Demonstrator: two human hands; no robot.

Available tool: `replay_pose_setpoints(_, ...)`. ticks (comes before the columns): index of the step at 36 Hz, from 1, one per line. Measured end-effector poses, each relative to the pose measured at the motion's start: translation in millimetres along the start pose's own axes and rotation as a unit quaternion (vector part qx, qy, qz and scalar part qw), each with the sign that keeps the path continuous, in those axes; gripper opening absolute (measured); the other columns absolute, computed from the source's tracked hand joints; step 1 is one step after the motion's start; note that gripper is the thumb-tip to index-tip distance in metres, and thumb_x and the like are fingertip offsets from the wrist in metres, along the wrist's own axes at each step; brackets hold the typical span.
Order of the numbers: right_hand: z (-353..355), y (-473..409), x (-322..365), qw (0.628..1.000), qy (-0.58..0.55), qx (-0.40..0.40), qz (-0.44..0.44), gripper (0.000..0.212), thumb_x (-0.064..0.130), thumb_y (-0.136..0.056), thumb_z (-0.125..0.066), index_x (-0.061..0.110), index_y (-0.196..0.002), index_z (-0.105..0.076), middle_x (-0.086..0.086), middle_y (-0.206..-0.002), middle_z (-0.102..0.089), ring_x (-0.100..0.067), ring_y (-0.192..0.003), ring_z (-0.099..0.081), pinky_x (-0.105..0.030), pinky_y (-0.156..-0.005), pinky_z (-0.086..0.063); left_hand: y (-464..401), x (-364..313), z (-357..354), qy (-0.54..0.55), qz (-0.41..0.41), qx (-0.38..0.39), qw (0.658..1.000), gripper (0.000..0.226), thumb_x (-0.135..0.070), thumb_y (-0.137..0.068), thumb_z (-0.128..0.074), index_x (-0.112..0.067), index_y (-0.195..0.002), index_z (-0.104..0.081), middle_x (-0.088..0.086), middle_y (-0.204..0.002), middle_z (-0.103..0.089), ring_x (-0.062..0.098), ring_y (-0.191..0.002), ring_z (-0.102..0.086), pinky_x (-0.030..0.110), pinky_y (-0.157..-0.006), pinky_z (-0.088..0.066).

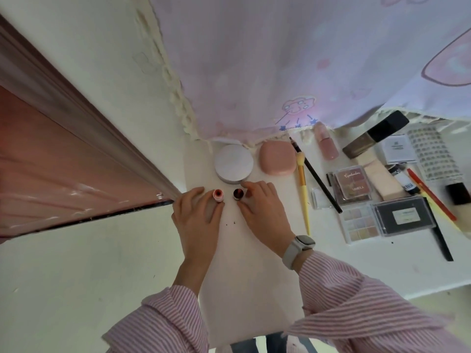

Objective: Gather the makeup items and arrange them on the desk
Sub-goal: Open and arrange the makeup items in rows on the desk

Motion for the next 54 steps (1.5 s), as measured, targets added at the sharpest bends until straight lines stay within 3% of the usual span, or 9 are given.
replay_pose_setpoints(8, 57.9, -1.5, -16.0, 0.981, 0.133, -0.124, 0.072, 0.030, 0.019, -0.079, -0.054, 0.004, -0.104, -0.057, -0.012, -0.105, -0.061, -0.032, -0.095, -0.055, -0.040, -0.078, -0.046, 19.6, -1.5, -9.6, -0.103, -0.037, 0.034, 0.993, 0.042, -0.033, -0.088, -0.038, -0.015, -0.124, -0.049, 0.011, -0.135, -0.049, 0.026, -0.129, -0.028, 0.048, -0.095, -0.037)
replay_pose_setpoints(13, 71.3, -46.0, -34.3, 0.953, 0.293, 0.027, 0.074, 0.070, 0.037, -0.077, -0.065, 0.012, -0.135, -0.037, -0.009, -0.146, -0.034, -0.032, -0.134, -0.027, -0.050, -0.103, -0.024, 18.1, -1.6, -13.0, -0.140, -0.041, 0.046, 0.988, 0.042, -0.031, -0.090, -0.036, -0.015, -0.127, -0.045, 0.009, -0.138, -0.046, 0.028, -0.132, -0.030, 0.045, -0.095, -0.040)
replay_pose_setpoints(19, 72.6, -68.7, -35.9, 0.918, 0.370, 0.078, 0.119, 0.067, 0.040, -0.076, -0.058, 0.019, -0.134, -0.032, -0.004, -0.136, -0.042, -0.027, -0.128, -0.029, -0.047, -0.100, -0.022, 17.9, -0.4, -13.2, -0.136, -0.036, 0.058, 0.988, 0.045, -0.032, -0.090, -0.035, -0.014, -0.128, -0.048, 0.008, -0.140, -0.044, 0.030, -0.133, -0.032, 0.045, -0.096, -0.039)
replay_pose_setpoints(31, 110.1, -24.3, -21.7, 0.998, -0.042, -0.035, -0.035, 0.088, 0.031, -0.073, -0.074, 0.015, -0.143, -0.023, -0.006, -0.138, -0.031, -0.019, -0.122, -0.035, -0.025, -0.098, -0.031, 24.3, 4.1, 5.9, 0.036, 0.038, 0.047, 0.998, 0.055, -0.037, -0.086, -0.041, -0.011, -0.134, -0.045, 0.004, -0.144, -0.038, 0.019, -0.135, -0.028, 0.037, -0.108, -0.026)
replay_pose_setpoints(36, 104.8, 35.2, -27.1, 0.993, -0.095, 0.027, -0.062, 0.086, 0.033, -0.072, -0.074, 0.019, -0.142, -0.026, 0.002, -0.131, -0.036, -0.011, -0.115, -0.041, -0.036, -0.101, -0.041, 43.1, -15.0, 37.0, 0.110, 0.034, -0.040, 0.993, 0.042, -0.035, -0.084, -0.046, -0.010, -0.116, -0.057, 0.002, -0.122, -0.049, 0.011, -0.115, -0.040, 0.029, -0.096, -0.035)
replay_pose_setpoints(39, 87.5, 70.2, -32.8, 0.991, -0.083, 0.082, -0.058, 0.088, 0.037, -0.071, -0.075, 0.023, -0.142, -0.025, 0.008, -0.131, -0.036, -0.007, -0.116, -0.041, -0.034, -0.103, -0.040, 51.7, -33.4, 42.3, 0.188, 0.046, 0.020, 0.981, 0.012, -0.024, -0.089, -0.054, -0.021, -0.099, -0.058, -0.012, -0.101, -0.055, 0.000, -0.089, -0.054, 0.010, -0.074, -0.043)
replay_pose_setpoints(45, 61.7, 107.1, -30.0, 0.986, -0.121, 0.117, -0.008, 0.086, 0.036, -0.069, -0.078, 0.036, -0.134, -0.021, 0.015, -0.131, -0.034, -0.003, -0.118, -0.039, -0.018, -0.101, -0.034, 79.1, -59.2, 6.6, 0.352, 0.203, 0.346, 0.846, 0.019, -0.029, -0.095, -0.046, -0.022, -0.096, -0.064, 0.002, -0.092, -0.070, 0.009, -0.077, -0.066, 0.025, -0.070, -0.054)
replay_pose_setpoints(49, 53.4, 113.5, -23.6, 0.988, -0.108, 0.112, 0.023, 0.082, 0.039, -0.072, -0.075, 0.034, -0.135, -0.023, 0.018, -0.136, -0.030, 0.004, -0.124, -0.029, -0.009, -0.103, -0.023, 91.7, -58.3, -5.1, 0.432, 0.279, 0.387, 0.766, 0.039, -0.046, -0.082, -0.050, -0.020, -0.106, -0.066, 0.009, -0.101, -0.069, 0.023, -0.094, -0.067, 0.038, -0.079, -0.055)
replay_pose_setpoints(54, 50.6, 114.8, -17.2, 0.992, -0.088, 0.091, 0.007, 0.084, 0.050, -0.070, -0.070, 0.019, -0.139, -0.034, 0.008, -0.140, -0.035, -0.004, -0.127, -0.029, -0.021, -0.108, -0.024, 95.6, -60.5, -12.3, 0.523, 0.357, 0.361, 0.685, 0.051, -0.043, -0.083, -0.050, -0.012, -0.123, -0.057, 0.013, -0.121, -0.061, 0.024, -0.109, -0.061, 0.035, -0.075, -0.054)
Point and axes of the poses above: each hand's wrist, its own y-axis away from the middle knuckle, its own z-axis out of the back of the hand, x = y × z, the point moved 5 cm from there along -y, towards the middle knuckle
